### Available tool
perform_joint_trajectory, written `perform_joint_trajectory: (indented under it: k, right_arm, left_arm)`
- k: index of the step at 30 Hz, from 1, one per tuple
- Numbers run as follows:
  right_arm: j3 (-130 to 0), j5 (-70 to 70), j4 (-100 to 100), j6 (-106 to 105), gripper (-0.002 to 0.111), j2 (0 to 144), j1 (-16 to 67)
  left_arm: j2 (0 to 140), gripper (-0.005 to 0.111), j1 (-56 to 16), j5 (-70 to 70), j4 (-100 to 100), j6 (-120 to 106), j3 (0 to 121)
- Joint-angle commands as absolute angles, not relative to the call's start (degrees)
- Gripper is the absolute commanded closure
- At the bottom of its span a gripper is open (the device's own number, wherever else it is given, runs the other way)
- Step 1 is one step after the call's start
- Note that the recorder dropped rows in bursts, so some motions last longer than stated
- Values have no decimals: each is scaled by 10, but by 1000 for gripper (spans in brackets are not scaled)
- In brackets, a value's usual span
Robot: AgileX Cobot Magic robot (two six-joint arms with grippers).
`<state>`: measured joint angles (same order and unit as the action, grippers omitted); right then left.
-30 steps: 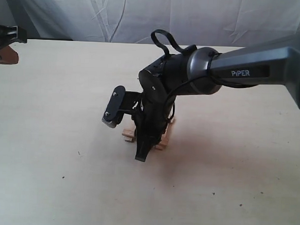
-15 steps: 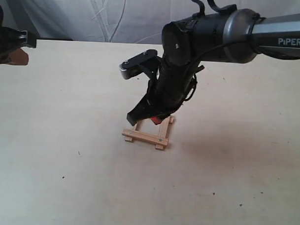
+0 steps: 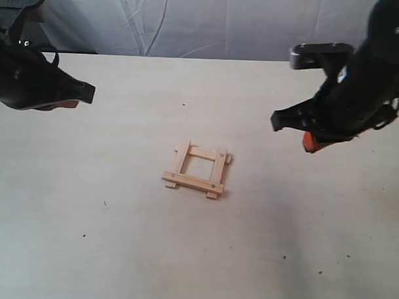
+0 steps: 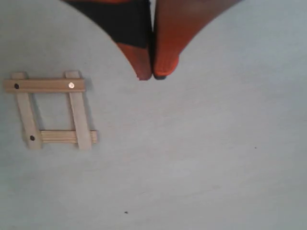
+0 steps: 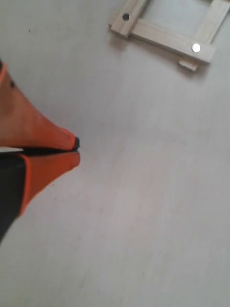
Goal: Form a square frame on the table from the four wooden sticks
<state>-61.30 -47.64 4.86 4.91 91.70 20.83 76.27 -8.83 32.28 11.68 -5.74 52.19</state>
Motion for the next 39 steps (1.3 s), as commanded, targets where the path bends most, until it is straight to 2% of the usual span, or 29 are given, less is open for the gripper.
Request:
perform_joint_trajectory:
  k: [1, 6, 12, 18, 22, 27, 39]
  right_arm:
    - [-534, -435, 6, 49, 108, 796, 171]
    - [-450, -380, -16, 51, 108, 627, 171]
    - [-335, -333, -16, 51, 108, 399, 171]
    - [-271, -288, -12, 51, 108, 280, 171]
    - [-254, -251, -4, 51, 108, 236, 171]
    - [-254, -251, 6, 51, 108, 208, 171]
    - [-254, -251, 6, 51, 108, 203, 171]
  left_arm:
    - [760, 107, -77, 335, 14, 46, 520]
    - [736, 107, -69, 384, 12, 55, 516]
    - [544, 107, -69, 342, 21, 60, 417]
    - [417, 107, -69, 279, 21, 71, 349]
    - [362, 107, -69, 258, 4, 71, 333]
    - [327, 107, -69, 299, 0, 71, 333]
    - [317, 107, -69, 299, 0, 71, 333]
